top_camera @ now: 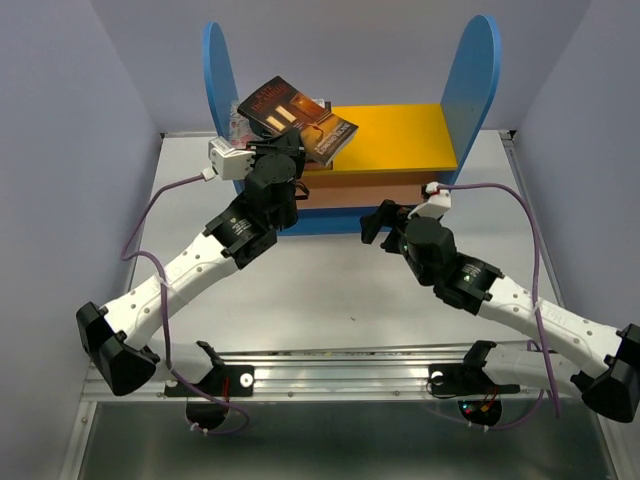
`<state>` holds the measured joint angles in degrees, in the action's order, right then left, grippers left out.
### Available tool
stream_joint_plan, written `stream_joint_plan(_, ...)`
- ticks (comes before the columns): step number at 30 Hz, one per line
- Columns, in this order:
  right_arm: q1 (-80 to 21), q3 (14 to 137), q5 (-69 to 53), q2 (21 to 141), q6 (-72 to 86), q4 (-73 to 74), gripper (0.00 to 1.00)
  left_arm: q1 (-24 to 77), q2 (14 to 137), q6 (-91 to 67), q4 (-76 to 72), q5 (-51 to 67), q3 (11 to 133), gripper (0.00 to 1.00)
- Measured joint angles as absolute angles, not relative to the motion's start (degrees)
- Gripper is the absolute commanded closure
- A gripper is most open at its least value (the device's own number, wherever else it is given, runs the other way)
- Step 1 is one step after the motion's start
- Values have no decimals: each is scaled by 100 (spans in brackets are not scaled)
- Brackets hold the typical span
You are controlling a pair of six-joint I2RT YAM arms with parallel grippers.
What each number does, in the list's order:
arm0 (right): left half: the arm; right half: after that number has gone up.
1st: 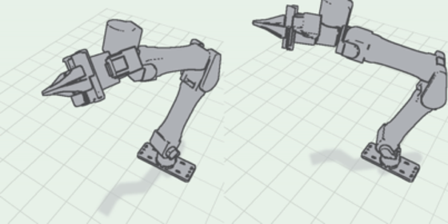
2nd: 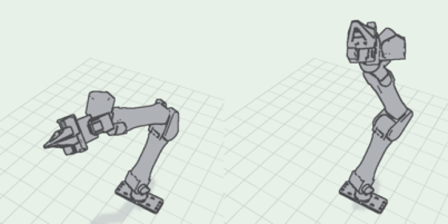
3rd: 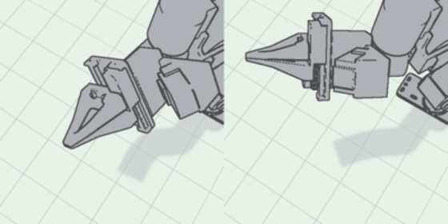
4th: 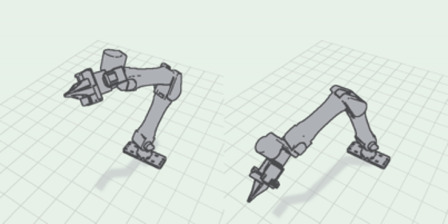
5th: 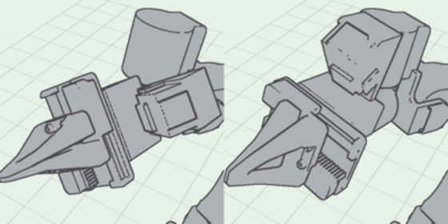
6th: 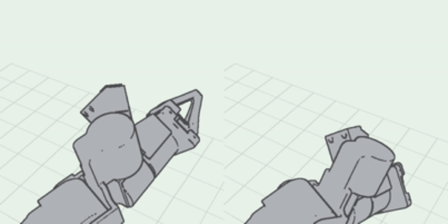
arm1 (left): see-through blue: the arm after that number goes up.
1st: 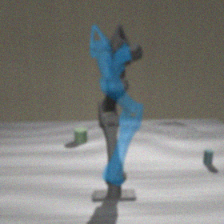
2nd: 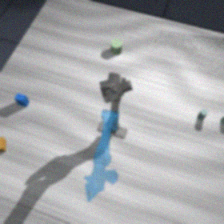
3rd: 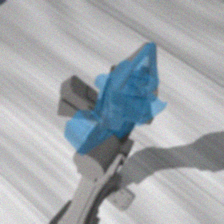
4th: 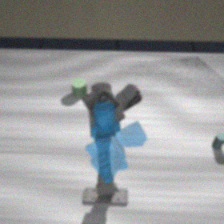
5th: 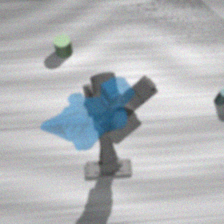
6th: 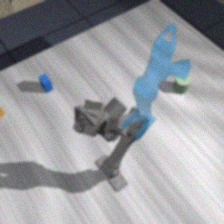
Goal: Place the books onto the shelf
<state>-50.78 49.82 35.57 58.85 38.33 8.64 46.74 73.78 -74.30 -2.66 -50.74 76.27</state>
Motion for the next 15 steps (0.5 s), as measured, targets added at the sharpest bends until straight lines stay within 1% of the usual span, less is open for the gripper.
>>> stream_joint_plan(4, -5078, 5089, 3562, 5959, 3693, 904, 0, 4825, 7408, -7839, -36, -5634, 7732, 100)
stream_joint_plan(7, -5078, 5304, 3610, 6077, 3496, 926, 0, 4886, 7585, -8182, 425, -5975, 8042, 100)
stream_joint_plan(8, -5078, 5369, 3625, 6097, 3444, 950, 0, 4901, 7651, -8324, 558, -6034, 8154, 96)
stream_joint_plan(9, -5078, 5428, 3634, 6117, 3398, 965, 0, 4910, 7804, -8530, 864, -6117, 8381, 87)
stream_joint_plan(10, -5078, 5478, 3642, 6128, 3354, 976, 0, 4912, 7870, -8639, 996, -6152, 8479, 64)
stream_joint_plan(11, -5078, 5509, 3649, 6132, 3315, 987, 0, 4912, 7966, -8807, 1179, -6173, 8608, 54)
stream_joint_plan(12, -5078, 5546, 3653, 6139, 3275, 991, 0, 4912, 8023, -8932, 1306, -6184, 8656, 48)
stream_joint_plan(13, -5078, 5583, 3662, 6154, 3223, 1002, 0, 4915, 8053, -9052, 1433, -6204, 8663, 37)
stream_joint_plan(14, -5078, 5623, 3669, 6176, 3186, 1020, 0, 4915, 8062, -9102, 1527, -6204, 8663, 31)
stream_joint_plan(15, -5078, 5653, 3675, 6195, 3155, 1028, 0, 4915, 8062, -9115, 1599, -6208, 8663, 27)
